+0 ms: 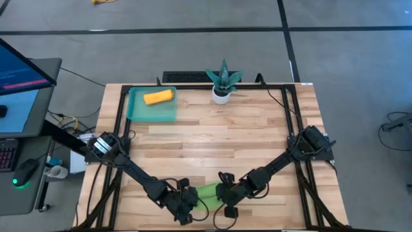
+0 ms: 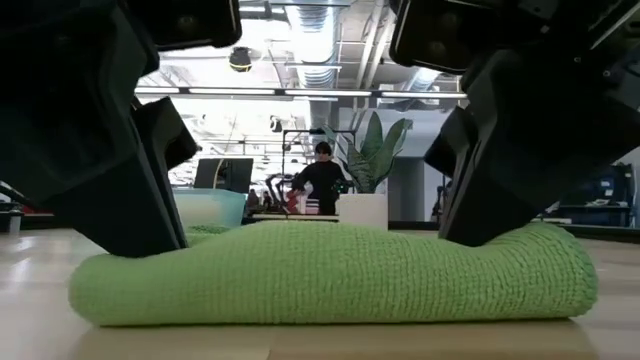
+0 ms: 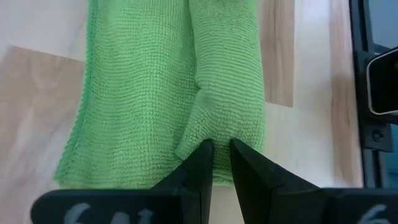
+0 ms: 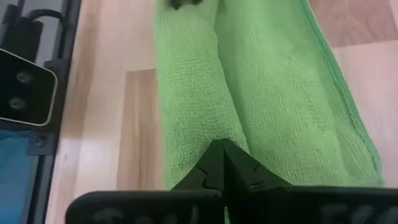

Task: Roll microfiber towels into tight, uniform cylinder then place into a basket
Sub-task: Roll the light green microfiber cloth

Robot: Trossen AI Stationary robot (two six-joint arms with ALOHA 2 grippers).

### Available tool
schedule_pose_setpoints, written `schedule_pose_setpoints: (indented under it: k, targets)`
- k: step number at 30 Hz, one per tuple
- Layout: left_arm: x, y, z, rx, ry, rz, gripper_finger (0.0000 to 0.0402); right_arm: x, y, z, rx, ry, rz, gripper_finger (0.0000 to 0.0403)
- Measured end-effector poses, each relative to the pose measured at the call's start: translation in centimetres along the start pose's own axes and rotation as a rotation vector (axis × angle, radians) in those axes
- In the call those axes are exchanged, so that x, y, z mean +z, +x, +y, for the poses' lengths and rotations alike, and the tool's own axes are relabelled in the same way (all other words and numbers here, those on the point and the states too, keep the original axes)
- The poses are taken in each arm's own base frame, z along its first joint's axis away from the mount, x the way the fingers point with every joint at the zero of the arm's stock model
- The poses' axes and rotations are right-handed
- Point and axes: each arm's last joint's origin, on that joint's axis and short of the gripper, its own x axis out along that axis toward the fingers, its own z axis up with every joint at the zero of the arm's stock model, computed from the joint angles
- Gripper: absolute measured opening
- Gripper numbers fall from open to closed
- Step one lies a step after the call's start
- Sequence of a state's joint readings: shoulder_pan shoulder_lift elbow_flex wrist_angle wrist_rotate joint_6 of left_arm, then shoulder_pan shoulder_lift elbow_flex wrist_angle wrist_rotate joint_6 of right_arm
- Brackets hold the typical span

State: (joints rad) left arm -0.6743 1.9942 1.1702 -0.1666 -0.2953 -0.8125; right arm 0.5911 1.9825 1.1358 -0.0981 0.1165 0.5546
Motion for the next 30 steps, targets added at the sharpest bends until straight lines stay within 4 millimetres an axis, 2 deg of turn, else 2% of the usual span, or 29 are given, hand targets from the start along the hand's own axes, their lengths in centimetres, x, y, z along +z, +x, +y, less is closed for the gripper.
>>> schedule_pose_setpoints:
  k: [5,11,16,24,27,30]
  targets:
    - [-0.1,-0.9,-0.5,0.040,0.070,-0.068,0.0052,-0.1,0.0,-0.1,-0.009,0.004,0.011,0.0021]
    - [0.5,-2.6,-1.9,0.022,0.168,-0.213,0.0052,-0.1,0.0,-0.3,-0.015,0.007,0.017,0.0014]
    - [0.9,-2.9,-2.7,-0.004,0.244,-0.301,0.0052,0.0,0.0,-0.5,-0.016,0.012,0.017,0.0015]
    - [2.4,-2.1,-1.1,-0.004,0.202,-0.257,0.0052,0.0,0.0,-0.5,-0.017,0.011,0.020,0.0014]
    - [2.4,-1.8,-0.7,-0.007,0.197,-0.221,0.0052,0.0,0.1,-0.5,-0.017,0.011,0.021,0.0016]
    - [1.9,-0.4,-0.4,0.000,0.190,-0.187,0.0052,-0.1,0.1,-0.5,-0.018,0.011,0.022,0.0018]
